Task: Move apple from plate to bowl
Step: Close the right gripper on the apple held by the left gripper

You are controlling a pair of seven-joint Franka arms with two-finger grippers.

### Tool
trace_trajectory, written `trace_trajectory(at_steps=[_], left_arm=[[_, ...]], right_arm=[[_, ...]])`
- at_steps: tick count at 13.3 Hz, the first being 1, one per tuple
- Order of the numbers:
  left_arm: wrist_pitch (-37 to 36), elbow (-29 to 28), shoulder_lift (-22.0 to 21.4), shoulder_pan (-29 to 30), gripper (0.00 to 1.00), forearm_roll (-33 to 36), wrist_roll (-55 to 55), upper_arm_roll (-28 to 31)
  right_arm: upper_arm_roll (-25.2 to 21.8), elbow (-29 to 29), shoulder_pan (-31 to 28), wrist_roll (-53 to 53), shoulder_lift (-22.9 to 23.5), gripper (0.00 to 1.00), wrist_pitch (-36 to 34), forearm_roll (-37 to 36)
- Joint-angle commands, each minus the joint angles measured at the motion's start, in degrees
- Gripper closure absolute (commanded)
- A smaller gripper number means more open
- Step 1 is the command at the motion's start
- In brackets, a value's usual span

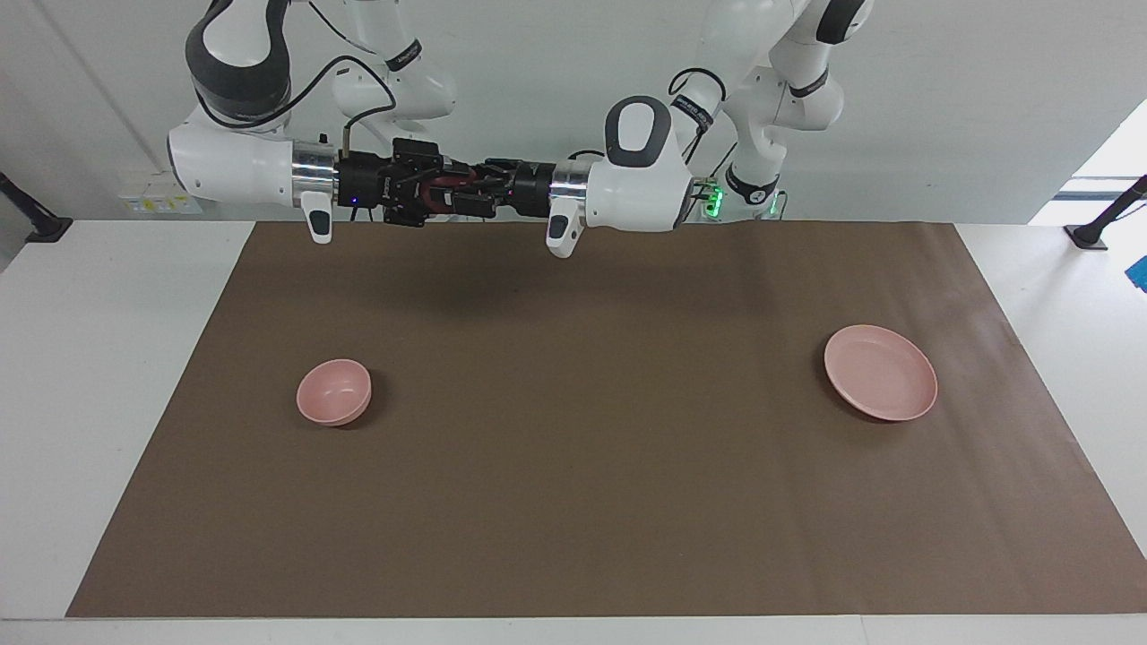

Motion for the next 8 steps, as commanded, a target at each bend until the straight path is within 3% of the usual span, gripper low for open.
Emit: trace_trajectory(at_steps=[1, 4, 8], left_arm=[[0.26, -0.07, -0.75, -1.61, 1.00, -0.55, -0.88, 0.56], [0.26, -0.07, -0.75, -1.61, 1.00, -0.46, -0.88, 0.56], [0.61, 0.02, -0.75, -1.70, 1.00, -0.28, -0.88, 0.56]], right_arm=[[0.35, -0.16, 0.18, 0.75, -0.81, 0.80, -0.19, -1.05], [0.35, 0.45, 0.27, 1.19, -0.46, 0.92, -0.10, -1.05], [0.35, 0.81, 0.27, 1.28, -0.28, 0.93, -0.10, -1.05]])
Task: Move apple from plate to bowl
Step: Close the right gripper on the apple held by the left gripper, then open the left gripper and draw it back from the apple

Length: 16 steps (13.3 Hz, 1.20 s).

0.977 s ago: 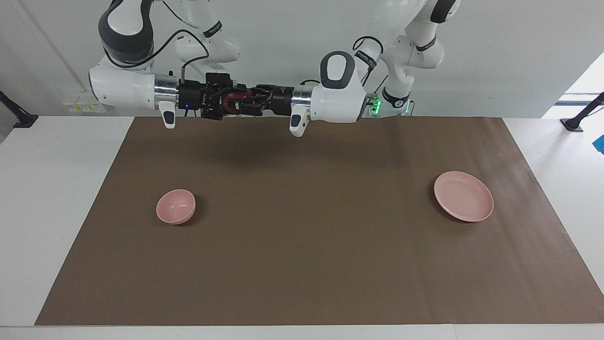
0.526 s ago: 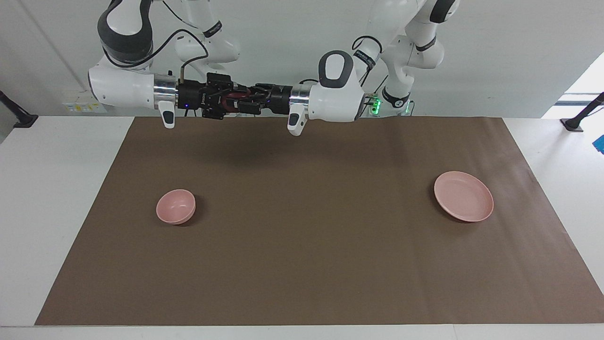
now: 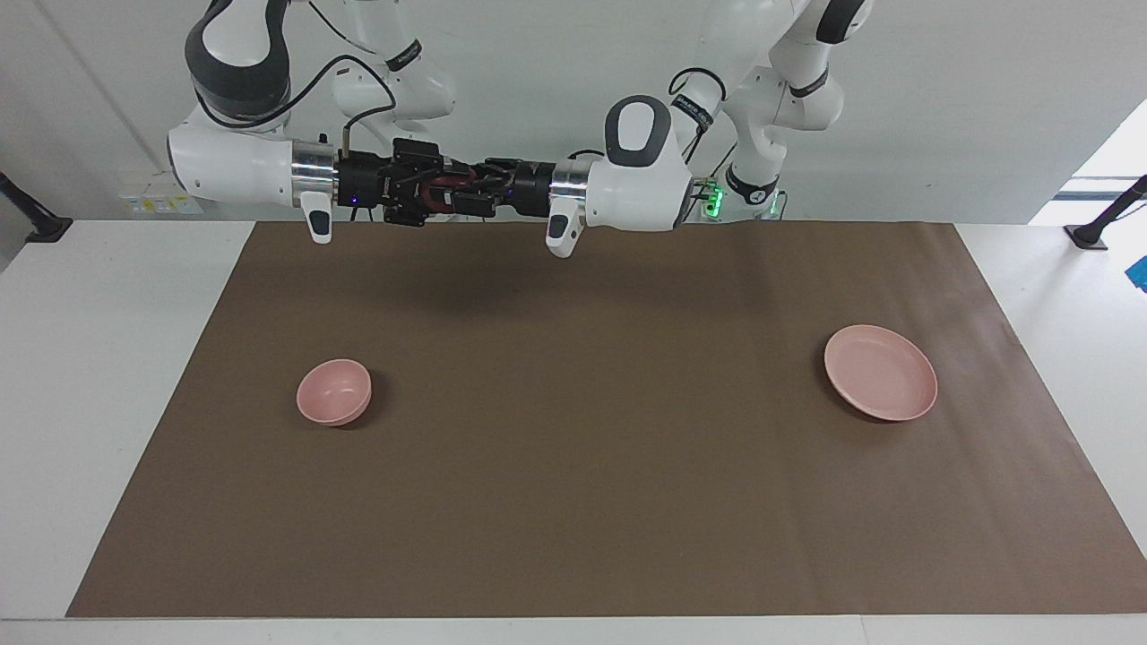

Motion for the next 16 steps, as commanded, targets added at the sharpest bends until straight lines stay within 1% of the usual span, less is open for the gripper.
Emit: trace_trajectory(at_steps=[1, 2, 3, 7, 9, 10, 11, 12, 13, 14, 16], left_arm=[[0.52, 0.18, -0.64, -1.69, 1.00, -0.20, -0.89, 0.55], [1.04, 0.18, -0.64, -1.95, 0.58, -0.11, -0.63, 0.55], [1.39, 0.35, -0.73, -2.39, 0.01, -0.20, -0.80, 0.55], [0.61, 0.44, -0.46, -1.69, 0.00, -0.02, -1.15, 0.63], [0.08, 0.01, -0.99, -1.16, 0.00, 0.07, -1.42, 1.07], [-0.01, -0.17, -1.08, 0.23, 0.00, 0.85, -1.77, 1.07], [-0.62, -0.17, -1.17, 1.38, 0.00, 2.86, -2.03, 1.07], [-4.28, -0.26, -1.17, 3.22, 0.00, 5.84, -2.03, 1.16], [-8.23, -0.17, -1.08, 5.32, 0.00, 10.13, -1.95, 1.16], [-10.36, -0.17, -1.17, 7.08, 0.00, 14.35, -1.77, 1.16], [-13.61, -0.09, -1.60, 10.78, 0.00, 21.47, -1.95, 1.34]], right_arm=[[0.36, 0.75, 0.26, 0.79, -0.11, 0.93, -0.09, -1.05], [0.36, 1.01, 0.26, 0.88, 0.07, 0.93, -0.09, -1.13], [0.27, 1.10, 0.26, 0.88, 0.07, 0.93, -0.09, -1.22], [0.27, 1.10, 0.26, 0.79, 0.07, 0.93, -0.09, -1.75], [0.27, 1.10, 0.26, 0.79, 0.07, 0.93, -0.09, -1.84], [0.27, 1.19, 0.26, 0.79, 0.07, 0.93, -0.01, -2.01], [0.27, 1.19, 0.26, 0.79, 0.16, 0.93, 0.08, -2.10], [0.36, 1.19, 0.26, 0.70, 0.16, 0.93, 0.17, -2.45], [0.36, 1.37, 0.26, 0.61, 0.24, 0.93, 0.17, -2.54], [0.36, 1.80, 0.26, 0.35, 0.51, 0.93, 0.17, -3.06], [0.27, 3.47, 0.08, -0.61, 1.64, 0.93, 0.17, -6.31]])
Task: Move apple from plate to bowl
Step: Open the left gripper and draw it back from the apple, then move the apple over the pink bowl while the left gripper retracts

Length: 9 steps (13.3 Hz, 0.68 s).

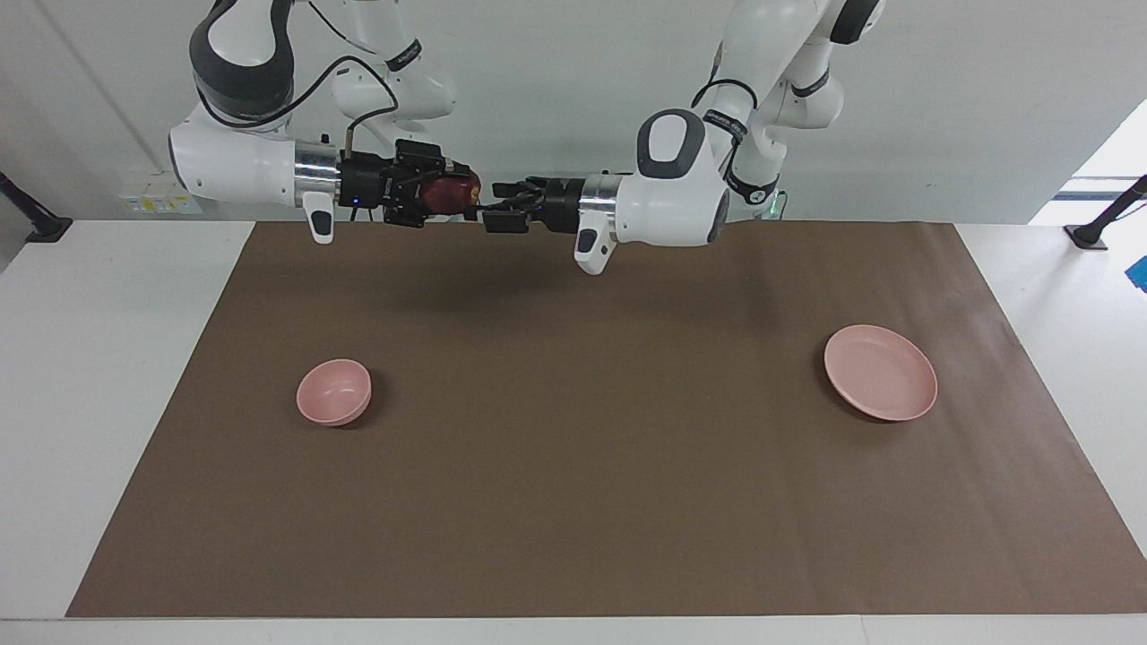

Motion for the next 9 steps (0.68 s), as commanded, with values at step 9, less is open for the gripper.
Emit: trace_trajectory(at_steps=[9], left_arm=[[-11.93, 5.09, -4.85, 13.11, 0.00, 43.62, 4.69, 1.21]], right_arm=[[0.97, 11.62, 3.64, -1.48, 7.99, 1.00, 15.79, -32.32]])
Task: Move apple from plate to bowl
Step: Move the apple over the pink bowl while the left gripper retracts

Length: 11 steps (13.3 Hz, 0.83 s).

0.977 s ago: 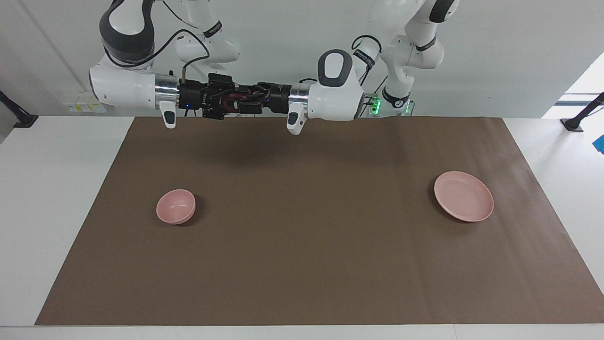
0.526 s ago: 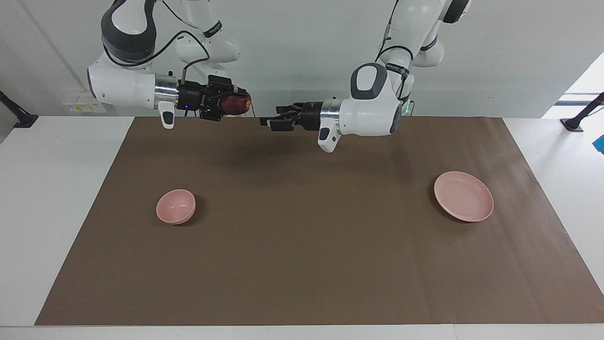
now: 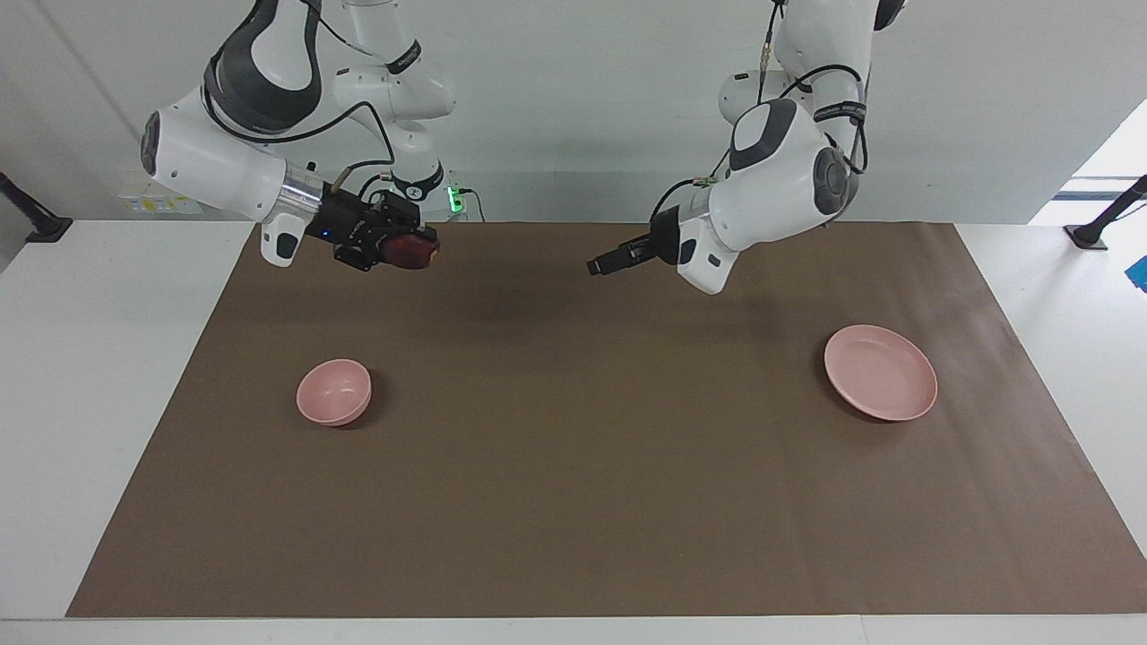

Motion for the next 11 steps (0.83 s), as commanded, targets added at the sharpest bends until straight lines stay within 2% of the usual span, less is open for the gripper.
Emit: trace_trajectory(at_steps=[1, 3, 6, 8, 11], left_arm=[[-2.30, 2.18, -0.41, 2.65, 0.00, 6.16, 9.26, 0.27], [-3.26, 2.27, -0.59, 5.29, 0.00, 9.41, 19.99, 0.27], [-5.54, 2.27, -1.29, 8.45, 0.00, 15.92, 30.38, 0.35], [-8.00, 2.18, -2.16, 10.74, 0.00, 21.09, 38.37, 0.35], [-12.22, 2.01, -3.13, 11.80, 0.00, 30.07, 43.77, 0.35]], right_arm=[[0.61, 6.21, 2.41, 0.12, 4.17, 1.00, 3.28, -12.14], [0.61, 9.11, 3.55, 0.04, 8.12, 1.00, 5.31, -19.81], [0.70, 10.70, 8.03, -0.05, 11.55, 1.00, 9.26, -35.09], [0.87, 12.20, 8.04, -0.49, 14.36, 1.00, 10.59, -41.87], [1.31, 16.07, 9.00, -0.58, 19.29, 1.00, 13.74, -51.63]])
